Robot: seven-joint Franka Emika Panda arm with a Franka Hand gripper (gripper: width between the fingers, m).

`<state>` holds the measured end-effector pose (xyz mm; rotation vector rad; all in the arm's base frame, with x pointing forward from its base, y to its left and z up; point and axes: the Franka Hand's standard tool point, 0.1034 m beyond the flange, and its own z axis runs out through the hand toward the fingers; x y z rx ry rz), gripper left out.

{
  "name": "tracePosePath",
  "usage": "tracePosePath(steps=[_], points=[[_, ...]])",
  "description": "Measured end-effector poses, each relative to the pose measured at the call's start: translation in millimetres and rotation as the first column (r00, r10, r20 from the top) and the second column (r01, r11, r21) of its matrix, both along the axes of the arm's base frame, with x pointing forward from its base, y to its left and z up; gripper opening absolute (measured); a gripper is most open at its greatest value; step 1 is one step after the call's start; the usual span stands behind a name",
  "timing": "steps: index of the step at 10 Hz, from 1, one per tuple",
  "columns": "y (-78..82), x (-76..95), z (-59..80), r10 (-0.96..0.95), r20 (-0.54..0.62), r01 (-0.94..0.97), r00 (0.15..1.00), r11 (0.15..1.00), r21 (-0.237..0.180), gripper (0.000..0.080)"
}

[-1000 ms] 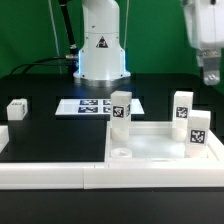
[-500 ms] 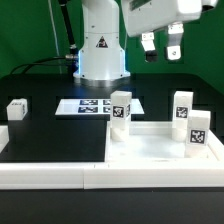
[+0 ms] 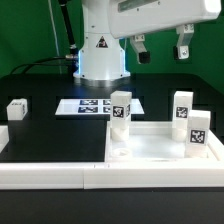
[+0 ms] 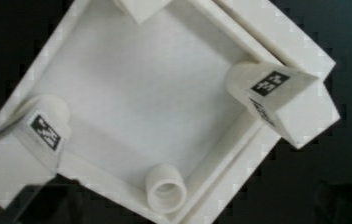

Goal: Assemble square table

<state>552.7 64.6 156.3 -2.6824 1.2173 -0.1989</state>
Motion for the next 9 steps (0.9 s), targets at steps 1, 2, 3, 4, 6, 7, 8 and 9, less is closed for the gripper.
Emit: tracePosePath(steps=[1,2,3,4,6,7,8,9], points=[[-15.4,-16.0,-2.2,0.136,0.044,-0.134,0.990,0.990,-0.045,0.0649],[-31.5,-38.2,-6.8,0.216,0.051,-0.212,0.975,0.974,-0.075,0.0649],[-49.8,-54.3,-12.3,0.357,0.057,-0.348,0.932,0.928,-0.130,0.0649],[-70.3,-69.4,-18.2,0.462,0.054,-0.447,0.885,0.877,-0.177,0.0649],[-110.0,-93.8,-12.4,0.644,0.045,-0.617,0.764,0.749,-0.241,0.0649],[-133.0,-99.9,-4.9,0.711,0.042,-0.678,0.702,0.685,-0.268,0.0649],[-148.7,-98.6,5.1,0.734,0.052,-0.695,0.678,0.662,-0.281,0.0649],[-146.9,-98.8,5.0,0.726,0.054,-0.687,0.686,0.670,-0.283,0.0649]])
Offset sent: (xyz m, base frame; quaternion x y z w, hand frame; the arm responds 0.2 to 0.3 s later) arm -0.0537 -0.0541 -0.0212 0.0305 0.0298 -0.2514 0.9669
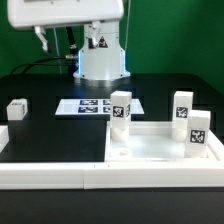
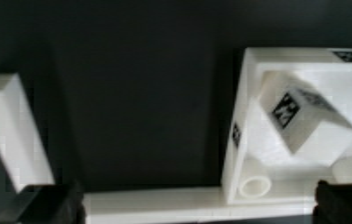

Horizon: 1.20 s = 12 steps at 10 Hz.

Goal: Assemble square table

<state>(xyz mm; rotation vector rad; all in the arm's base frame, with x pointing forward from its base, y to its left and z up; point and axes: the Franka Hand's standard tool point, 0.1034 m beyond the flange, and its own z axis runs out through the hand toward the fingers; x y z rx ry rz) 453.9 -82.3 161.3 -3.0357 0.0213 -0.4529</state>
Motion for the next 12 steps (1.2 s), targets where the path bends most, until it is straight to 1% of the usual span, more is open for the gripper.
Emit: tracePosePath(steps=[3,5,6,7,9,10,11,12], points=[[0.2,-1.3,-4.0,0.004,-0.013,-0.004,1.000,1.000,-0.001,0.0649],[-3.0,-5.7,-11.2,0.008,-0.036,-0.008,0.999,1.000,-0.001,0.0649],[-14.7,-19.8,-20.0,-0.016,-0.080,0.018,0.997,1.000,0.022,0.0649],[-28.7,-34.4,-33.3,-0.006,-0.144,0.010,0.989,1.000,0.025,0.0649],[-65.5,-58.0,-58.6,-0.001,-0.263,0.004,0.965,1.000,0.010,0.0649],[-82.0,-64.3,-69.7,0.006,-0.326,-0.005,0.945,1.000,0.004,0.0649],[-107.0,-65.3,-80.1,0.017,-0.389,-0.019,0.921,1.000,0.000,0.0649],[-131.9,-55.4,-83.7,0.060,-0.410,-0.068,0.910,0.998,-0.006,0.0649]])
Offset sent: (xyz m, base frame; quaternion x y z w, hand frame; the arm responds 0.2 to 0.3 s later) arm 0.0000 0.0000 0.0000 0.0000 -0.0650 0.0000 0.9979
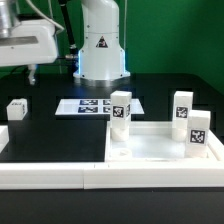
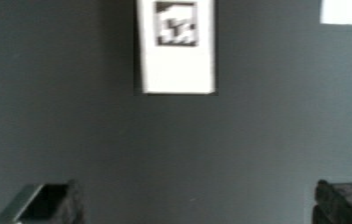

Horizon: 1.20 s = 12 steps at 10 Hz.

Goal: Assemble square table

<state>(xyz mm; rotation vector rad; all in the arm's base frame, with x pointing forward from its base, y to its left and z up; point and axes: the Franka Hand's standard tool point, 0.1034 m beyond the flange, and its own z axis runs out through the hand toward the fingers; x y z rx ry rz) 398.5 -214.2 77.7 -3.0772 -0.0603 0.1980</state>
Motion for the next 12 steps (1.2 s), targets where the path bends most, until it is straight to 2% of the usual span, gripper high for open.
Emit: tracePosePath(steps=[1,5,7,9,11,12], points=[[-0.4,5.6,1.3,0.038,-0.032,-0.037,0.999,0.999,0.032,0.0649],[7.7,3.3,-4.7,0.047,-0.292,-0.032,0.955,0.998,0.055,0.0649],[-11.3,0.0,-27.3,0.035,-0.454,-0.043,0.891,0.999,-0.009,0.0649],[-5.9,-2.9,-35.8,-0.041,-0.602,0.008,0.797,0.998,-0.058,0.0649],[-4.0,-7.7,-38.1,-0.045,-0.666,0.010,0.745,0.998,-0.056,0.0649],[-5.1,-6.3,-40.4,-0.044,-0.663,0.006,0.747,0.998,-0.060,0.0649]])
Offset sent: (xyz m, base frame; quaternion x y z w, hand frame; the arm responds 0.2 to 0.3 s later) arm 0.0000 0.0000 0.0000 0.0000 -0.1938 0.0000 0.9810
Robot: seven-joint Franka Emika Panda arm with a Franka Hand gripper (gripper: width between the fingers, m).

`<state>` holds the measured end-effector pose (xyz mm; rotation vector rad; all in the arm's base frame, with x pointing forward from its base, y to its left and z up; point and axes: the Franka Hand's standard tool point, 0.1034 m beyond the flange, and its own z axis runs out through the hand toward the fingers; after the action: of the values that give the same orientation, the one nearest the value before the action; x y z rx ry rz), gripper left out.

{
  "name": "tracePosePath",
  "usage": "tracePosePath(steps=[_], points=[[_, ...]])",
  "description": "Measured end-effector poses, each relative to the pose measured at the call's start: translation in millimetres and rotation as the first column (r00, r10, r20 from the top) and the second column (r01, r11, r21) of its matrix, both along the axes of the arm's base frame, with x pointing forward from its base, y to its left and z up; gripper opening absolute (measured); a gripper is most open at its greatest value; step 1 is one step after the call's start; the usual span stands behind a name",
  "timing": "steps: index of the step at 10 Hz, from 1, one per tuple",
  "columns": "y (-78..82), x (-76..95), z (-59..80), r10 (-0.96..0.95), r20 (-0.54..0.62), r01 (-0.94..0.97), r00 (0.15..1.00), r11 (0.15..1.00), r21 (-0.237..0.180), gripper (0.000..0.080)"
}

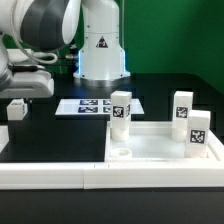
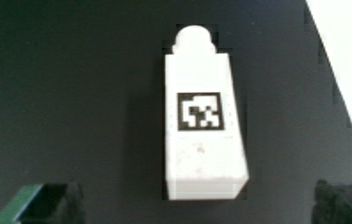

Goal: Assemble square table

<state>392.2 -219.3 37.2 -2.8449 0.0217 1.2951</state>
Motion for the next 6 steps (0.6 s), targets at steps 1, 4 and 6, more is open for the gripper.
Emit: tracePosePath(steps=[1,4,6], points=[[-0.2,-0.3,0.1,-0.001,0.000,0.001,1.000,1.000,0.000,0.0649],[4.0,-16.0,-4.6,-0.018,-0.041,0.018,0.999,1.000,0.005,0.0649],[7.0,-34.4,-9.3,-0.059,-0.120,0.061,0.991,0.998,0.015,0.0649]])
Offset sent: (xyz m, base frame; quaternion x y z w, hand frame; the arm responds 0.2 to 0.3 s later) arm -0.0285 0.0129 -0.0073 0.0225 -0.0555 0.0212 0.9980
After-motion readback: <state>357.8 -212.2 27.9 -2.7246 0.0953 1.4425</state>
